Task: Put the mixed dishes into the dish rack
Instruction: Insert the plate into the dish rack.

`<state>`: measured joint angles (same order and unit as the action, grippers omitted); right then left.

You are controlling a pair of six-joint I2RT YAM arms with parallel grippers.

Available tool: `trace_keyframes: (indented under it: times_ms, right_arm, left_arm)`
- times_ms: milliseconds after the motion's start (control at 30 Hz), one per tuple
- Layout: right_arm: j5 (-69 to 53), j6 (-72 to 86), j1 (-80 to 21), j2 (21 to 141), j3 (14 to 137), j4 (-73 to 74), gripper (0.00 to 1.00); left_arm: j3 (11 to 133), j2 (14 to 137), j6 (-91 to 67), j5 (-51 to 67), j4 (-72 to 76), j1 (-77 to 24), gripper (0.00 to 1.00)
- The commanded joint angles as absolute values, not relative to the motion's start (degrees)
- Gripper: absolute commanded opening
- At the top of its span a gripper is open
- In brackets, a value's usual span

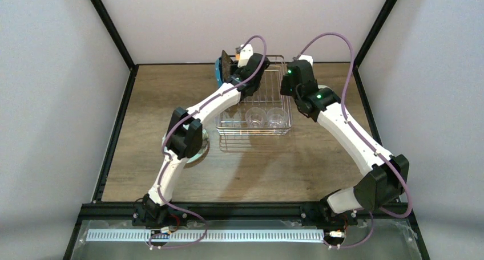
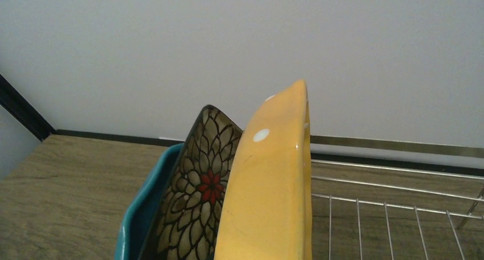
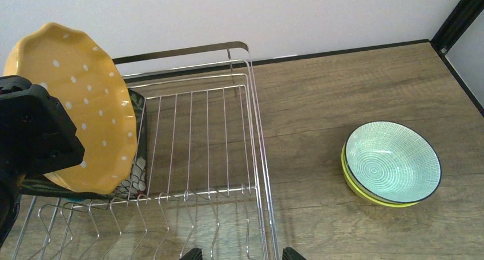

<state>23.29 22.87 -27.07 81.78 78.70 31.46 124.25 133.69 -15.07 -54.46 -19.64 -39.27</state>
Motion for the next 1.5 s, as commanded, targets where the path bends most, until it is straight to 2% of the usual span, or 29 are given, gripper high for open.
trace_keyframes:
  times_ms: [0,500,933,1067,1200,1367,1467]
  right_arm:
    - [23.52,22.68,-27.12,80.73,77.41,30.61,0.82]
    - [23.86,22.59,-27.13,81.69,76.64,29.94,0.83]
    - [23.99,22.84,-27.09,82.83,76.63,29.70,0.83]
    - [23.97,23.11,-27.08,82.78,76.53,29.85,0.83]
    - [24.04,23.12,-27.10,82.64,76.52,29.97,0.83]
    - [24.08,23.20,-27.12,82.25,76.42,30.34,0.83]
    - [23.98,23.25,-27.08,81.95,76.46,30.65,0.83]
  left_arm:
    - [122.71,132.26,-16.77,-53.20,-12.30,-38.29,0.03]
    - [115.89,130.95,-14.66,-46.04,-6.65,-36.74,0.03]
    - [113.99,131.22,-16.15,-45.85,-7.34,-36.16,0.04]
    - [113.91,131.22,-17.60,-46.03,-8.35,-35.88,0.15]
    - [113.91,131.18,-19.00,-46.16,-9.47,-35.78,0.31]
    - [113.69,130.85,-20.37,-47.13,-10.53,-35.77,0.58]
    - [113.82,130.53,-20.80,-47.71,-11.04,-35.77,0.66]
